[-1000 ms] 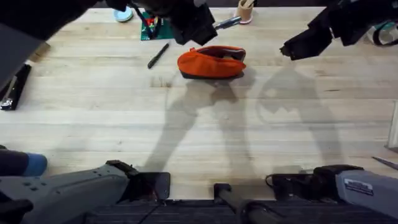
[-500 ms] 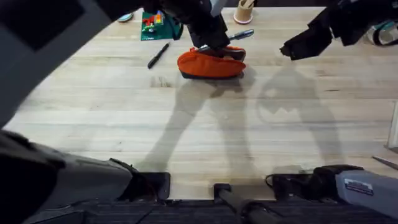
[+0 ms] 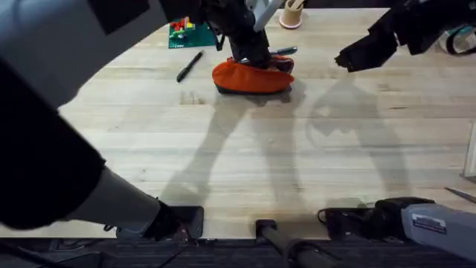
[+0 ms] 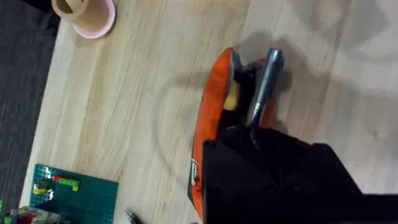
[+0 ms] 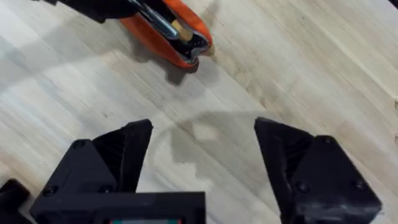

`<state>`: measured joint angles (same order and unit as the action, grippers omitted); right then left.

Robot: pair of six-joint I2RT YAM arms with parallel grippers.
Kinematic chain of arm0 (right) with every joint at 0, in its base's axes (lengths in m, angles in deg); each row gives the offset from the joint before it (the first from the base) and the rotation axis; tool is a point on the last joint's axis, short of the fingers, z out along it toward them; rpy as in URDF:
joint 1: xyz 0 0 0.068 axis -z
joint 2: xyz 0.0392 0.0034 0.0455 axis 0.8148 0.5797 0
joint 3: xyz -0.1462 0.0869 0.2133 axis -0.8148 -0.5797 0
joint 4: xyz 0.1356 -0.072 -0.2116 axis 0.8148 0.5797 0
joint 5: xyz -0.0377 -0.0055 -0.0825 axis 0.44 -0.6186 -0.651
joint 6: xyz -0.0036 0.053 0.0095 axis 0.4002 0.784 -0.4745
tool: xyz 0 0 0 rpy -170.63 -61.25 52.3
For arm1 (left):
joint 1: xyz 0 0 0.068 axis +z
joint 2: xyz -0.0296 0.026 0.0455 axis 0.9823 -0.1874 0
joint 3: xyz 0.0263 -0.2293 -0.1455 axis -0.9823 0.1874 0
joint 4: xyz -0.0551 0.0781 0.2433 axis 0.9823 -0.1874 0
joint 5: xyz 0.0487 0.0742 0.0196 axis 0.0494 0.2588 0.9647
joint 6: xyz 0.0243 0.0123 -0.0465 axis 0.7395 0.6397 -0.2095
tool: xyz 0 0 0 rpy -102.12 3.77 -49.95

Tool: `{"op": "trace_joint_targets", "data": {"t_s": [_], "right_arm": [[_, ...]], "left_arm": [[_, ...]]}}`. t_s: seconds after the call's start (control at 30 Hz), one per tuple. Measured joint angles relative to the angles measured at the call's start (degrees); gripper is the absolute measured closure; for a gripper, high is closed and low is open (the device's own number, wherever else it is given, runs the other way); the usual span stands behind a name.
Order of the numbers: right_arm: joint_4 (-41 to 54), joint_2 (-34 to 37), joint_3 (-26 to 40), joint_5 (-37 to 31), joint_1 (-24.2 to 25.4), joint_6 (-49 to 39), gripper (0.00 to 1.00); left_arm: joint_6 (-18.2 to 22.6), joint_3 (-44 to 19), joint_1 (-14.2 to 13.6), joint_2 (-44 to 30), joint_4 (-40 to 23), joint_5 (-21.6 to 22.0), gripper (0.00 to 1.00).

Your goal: Unzip the bag, pick up the pens from the table one at a time and place them inside, then zip the bag closed.

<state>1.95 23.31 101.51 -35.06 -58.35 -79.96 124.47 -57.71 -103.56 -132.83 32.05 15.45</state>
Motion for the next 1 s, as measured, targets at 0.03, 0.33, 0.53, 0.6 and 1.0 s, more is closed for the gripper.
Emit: {"op": "trace_joint_targets", "data": {"t_s": [0.03, 0.33, 0.53, 0.6, 1.0], "right_arm": [[0.0, 0.0, 0.0, 0.0, 0.0, 0.0, 0.005], [0.0, 0.0, 0.0, 0.0, 0.0, 0.0, 0.006], [0.0, 0.0, 0.0, 0.0, 0.0, 0.0, 0.005], [0.0, 0.0, 0.0, 0.0, 0.0, 0.0, 0.005], [0.0, 0.0, 0.0, 0.0, 0.0, 0.0, 0.005]], "left_arm": [[0.4, 0.0, 0.2, -0.4, 0.0, 0.0, 0.959], [2.0, 0.0, 0.8, -2.3, 2.2, 0.0, 0.959], [2.1, 0.0, 0.8, -2.4, 3.2, 0.0, 0.959], [2.2, 0.0, 0.8, -2.9, 3.2, 0.0, 0.959], [2.3, 0.0, 0.8, -6.9, 3.3, -1.1, 0.96]]}}
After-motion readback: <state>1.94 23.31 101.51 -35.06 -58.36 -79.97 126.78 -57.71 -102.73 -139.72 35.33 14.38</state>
